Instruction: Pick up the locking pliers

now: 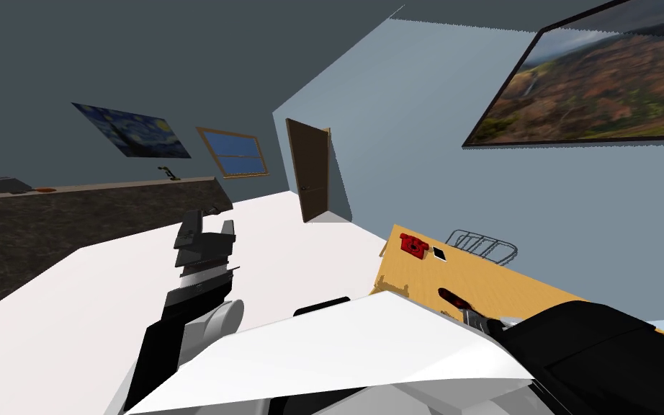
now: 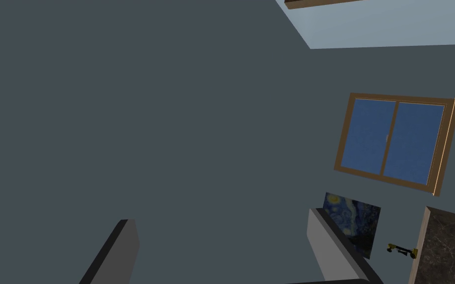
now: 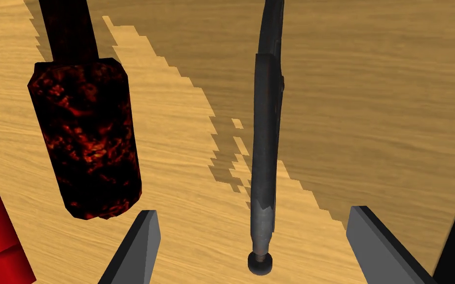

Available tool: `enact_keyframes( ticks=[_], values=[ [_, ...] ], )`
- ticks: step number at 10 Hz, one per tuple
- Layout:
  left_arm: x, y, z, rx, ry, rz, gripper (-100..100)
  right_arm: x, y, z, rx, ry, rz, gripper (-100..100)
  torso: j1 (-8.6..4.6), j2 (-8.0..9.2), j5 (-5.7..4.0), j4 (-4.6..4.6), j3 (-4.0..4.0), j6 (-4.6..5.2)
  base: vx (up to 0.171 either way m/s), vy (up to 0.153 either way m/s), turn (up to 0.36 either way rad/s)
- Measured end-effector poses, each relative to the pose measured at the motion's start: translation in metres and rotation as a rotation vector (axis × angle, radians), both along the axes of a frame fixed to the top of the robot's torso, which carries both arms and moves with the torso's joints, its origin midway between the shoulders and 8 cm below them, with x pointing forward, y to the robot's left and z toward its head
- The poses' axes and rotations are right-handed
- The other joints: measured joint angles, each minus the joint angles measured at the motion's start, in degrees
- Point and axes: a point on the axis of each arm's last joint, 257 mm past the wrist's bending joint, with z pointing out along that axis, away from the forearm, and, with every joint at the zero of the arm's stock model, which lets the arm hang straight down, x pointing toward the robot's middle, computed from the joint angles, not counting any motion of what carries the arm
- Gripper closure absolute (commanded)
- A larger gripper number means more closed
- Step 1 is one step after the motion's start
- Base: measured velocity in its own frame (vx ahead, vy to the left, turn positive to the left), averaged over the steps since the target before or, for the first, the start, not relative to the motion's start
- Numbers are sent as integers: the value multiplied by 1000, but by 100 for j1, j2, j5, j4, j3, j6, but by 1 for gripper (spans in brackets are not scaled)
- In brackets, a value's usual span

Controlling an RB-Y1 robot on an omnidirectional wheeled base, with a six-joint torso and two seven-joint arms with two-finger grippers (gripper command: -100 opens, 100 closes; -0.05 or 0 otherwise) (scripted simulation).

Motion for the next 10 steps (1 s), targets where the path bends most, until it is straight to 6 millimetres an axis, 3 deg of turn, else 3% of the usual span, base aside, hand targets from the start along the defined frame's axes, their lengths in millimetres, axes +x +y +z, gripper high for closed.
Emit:
enact_keyframes(
  ticks=[1, 2, 6, 8, 10],
  values=[
    [0, 0, 0, 0, 0, 0, 0, 0, 4, -4, -1, 0, -1, -100, -5, 2, 0, 0, 1, 4, -3, -24, 6],
    [0, 0, 0, 0, 0, 0, 0, 0, 4, -4, -4, 0, -3, 100, 4, 0, 1, 0, 0, 4, 0, 0, 0],
    [0, 0, 0, 0, 0, 0, 0, 0, 4, -4, -4, 0, -3, 100, 15, -2, 4, -1, -1, 4, 0, 0, 0],
    [0, 0, 0, 0, 0, 0, 0, 0, 4, -4, -4, 0, -3, -100, 16, -2, 5, -1, -1, 4, 40, -23, 7],
    [0, 0, 0, 0, 0, 0, 0, -26, 13, -9, 29, 42, -8, -100, -9, -38, -1, -8, -21, 2, 118, -66, 16]
  ],
)
